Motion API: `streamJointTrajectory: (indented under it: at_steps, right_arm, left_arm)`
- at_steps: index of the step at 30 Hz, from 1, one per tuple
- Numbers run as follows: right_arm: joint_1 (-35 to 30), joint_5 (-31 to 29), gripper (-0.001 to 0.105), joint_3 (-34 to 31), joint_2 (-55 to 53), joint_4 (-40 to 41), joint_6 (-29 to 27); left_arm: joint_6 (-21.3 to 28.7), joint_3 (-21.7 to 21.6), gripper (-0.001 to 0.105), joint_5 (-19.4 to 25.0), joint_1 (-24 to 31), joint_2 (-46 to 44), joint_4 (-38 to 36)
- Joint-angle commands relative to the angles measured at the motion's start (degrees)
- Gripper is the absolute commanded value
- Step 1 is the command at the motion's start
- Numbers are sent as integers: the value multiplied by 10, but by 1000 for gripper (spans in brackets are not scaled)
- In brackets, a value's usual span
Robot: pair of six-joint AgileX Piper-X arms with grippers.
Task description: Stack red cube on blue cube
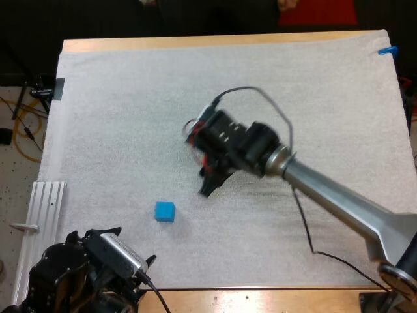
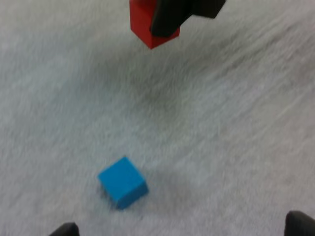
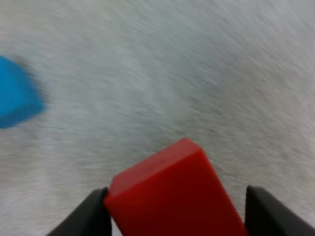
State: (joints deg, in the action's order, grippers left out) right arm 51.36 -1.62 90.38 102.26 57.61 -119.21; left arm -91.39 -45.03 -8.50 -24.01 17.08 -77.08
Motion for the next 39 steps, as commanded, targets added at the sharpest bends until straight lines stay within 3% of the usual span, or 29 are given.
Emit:
streamJointTrajectory:
  at_steps: [1,10,15,26,39]
  right_arm:
    - [23,-6,19,14,-1,10,-6]
    - [109,-17,19,78,49,9,-7]
    - [121,-6,19,112,90,9,-6]
    - [123,42,19,130,146,-16,10]
    - [130,44,19,132,180,-31,20]
  left_arm:
    - [-4,-2,76,27,-2,1,-19]
    - [-76,-2,76,100,-2,0,-56]
    - [-77,-2,76,148,-2,0,-56]
    - [-77,-2,76,148,-2,0,-56]
    - [-77,-2,76,148,-2,0,-54]
